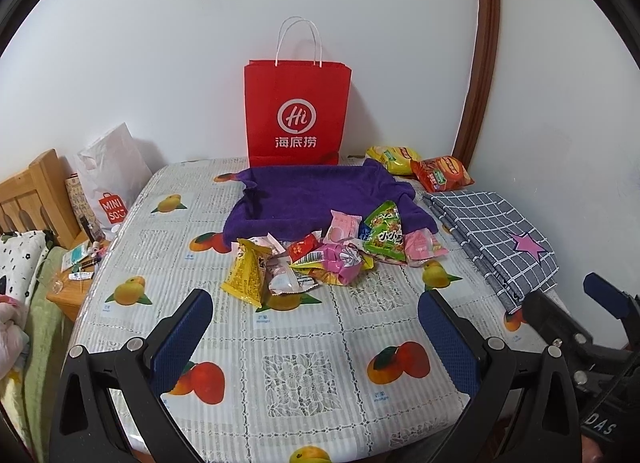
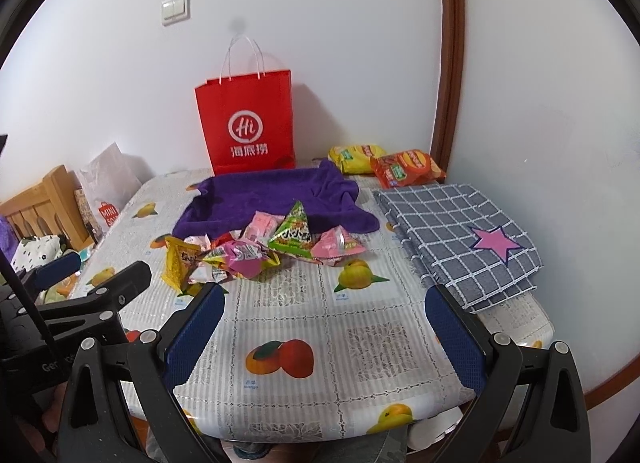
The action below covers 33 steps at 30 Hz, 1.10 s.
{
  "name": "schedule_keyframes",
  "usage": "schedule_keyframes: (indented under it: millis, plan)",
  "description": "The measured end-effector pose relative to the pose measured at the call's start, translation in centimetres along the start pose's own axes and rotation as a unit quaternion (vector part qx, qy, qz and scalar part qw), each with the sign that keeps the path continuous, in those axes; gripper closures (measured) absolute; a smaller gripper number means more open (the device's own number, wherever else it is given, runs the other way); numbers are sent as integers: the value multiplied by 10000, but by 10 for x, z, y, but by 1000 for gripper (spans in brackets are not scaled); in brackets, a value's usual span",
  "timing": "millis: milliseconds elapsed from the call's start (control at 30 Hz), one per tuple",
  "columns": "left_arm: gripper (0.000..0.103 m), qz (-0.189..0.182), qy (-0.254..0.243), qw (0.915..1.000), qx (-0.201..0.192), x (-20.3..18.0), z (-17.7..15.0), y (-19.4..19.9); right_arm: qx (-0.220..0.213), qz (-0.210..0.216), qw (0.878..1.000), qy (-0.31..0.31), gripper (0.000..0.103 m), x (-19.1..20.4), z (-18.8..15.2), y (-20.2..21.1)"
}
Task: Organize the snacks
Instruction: 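Grasp the pink triangular packet with the right tool while the left tool grasps the yellow triangular bag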
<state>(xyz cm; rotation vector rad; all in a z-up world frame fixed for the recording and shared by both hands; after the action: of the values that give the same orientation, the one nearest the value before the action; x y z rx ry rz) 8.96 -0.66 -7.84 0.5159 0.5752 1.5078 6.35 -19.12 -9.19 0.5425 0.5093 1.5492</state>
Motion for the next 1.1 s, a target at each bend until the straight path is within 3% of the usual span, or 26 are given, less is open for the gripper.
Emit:
schedule_keyframes:
  millis: [400,767,900,1000,1100]
  plan:
    - [0,186,1,9990,404,18,-15,-65,423,61,9990,-134,3,-3,-21,-63]
    - [2,457,542,9919,1056,84,-51,-136,935,123,9949,-370,18,-18,-38,-138]
    - [2,492,748,9894,1140,103,-56,-148,980,89,9938,-518,18,-30,-27,-158]
    - [2,429,1022,9882,1060,112,-53,-153,779,67,9959,-451,18,-36,-7,-170]
    - [2,310,1134,9867,1125,115,-52,-160,825,-168,9962,-231,18,-41,10,-189]
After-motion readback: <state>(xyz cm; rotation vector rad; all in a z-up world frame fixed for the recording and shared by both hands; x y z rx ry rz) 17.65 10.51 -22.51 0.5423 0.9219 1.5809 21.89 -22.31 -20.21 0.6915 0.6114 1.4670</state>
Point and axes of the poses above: each gripper's, at about its wrist camera, not at the fingertips, and y roughly against the way its jaws point, x to its left, z to its top, the point moved 9 cm from there along -y, roughly the way its jaws point, and after that the axes turned 2 degrees about z, right-handed, at the moved point
